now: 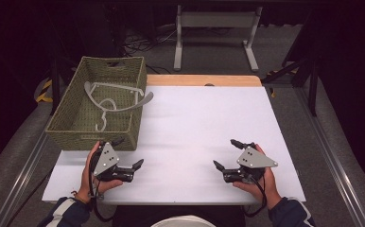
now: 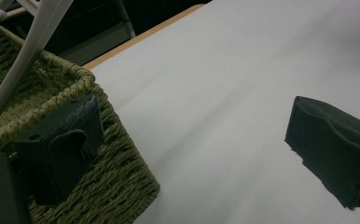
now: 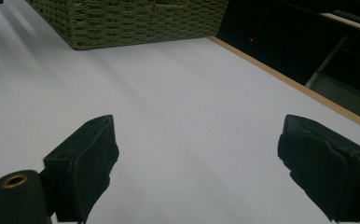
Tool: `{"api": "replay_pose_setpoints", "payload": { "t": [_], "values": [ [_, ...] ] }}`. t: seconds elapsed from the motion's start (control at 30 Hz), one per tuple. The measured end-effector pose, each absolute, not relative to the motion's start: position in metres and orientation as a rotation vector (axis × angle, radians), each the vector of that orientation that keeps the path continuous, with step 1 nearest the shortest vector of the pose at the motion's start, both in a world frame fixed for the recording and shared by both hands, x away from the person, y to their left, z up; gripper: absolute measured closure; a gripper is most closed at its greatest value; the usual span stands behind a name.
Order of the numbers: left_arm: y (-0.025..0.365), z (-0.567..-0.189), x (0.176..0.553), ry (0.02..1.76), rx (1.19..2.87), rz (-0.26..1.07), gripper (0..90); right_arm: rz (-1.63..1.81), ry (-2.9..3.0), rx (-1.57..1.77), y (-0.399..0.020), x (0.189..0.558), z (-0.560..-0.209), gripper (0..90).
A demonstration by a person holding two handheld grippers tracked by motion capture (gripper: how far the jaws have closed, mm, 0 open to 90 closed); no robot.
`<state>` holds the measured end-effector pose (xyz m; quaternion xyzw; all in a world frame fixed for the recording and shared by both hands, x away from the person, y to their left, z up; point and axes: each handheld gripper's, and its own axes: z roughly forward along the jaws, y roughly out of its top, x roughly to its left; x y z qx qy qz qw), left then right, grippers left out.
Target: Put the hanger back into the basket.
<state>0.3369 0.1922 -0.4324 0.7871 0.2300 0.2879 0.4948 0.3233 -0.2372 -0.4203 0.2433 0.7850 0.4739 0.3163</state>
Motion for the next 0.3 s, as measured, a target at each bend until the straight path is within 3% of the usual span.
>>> {"api": "replay_pose_setpoints", "payload": {
  "t": [0.3],
  "values": [
    [0.1904,-0.4344,0.3396,0.569,1.905,0.681,4.7,1.230,2.075,0.637,-0.2374,0.3241,-0.4222,12.3]
  ]
}}
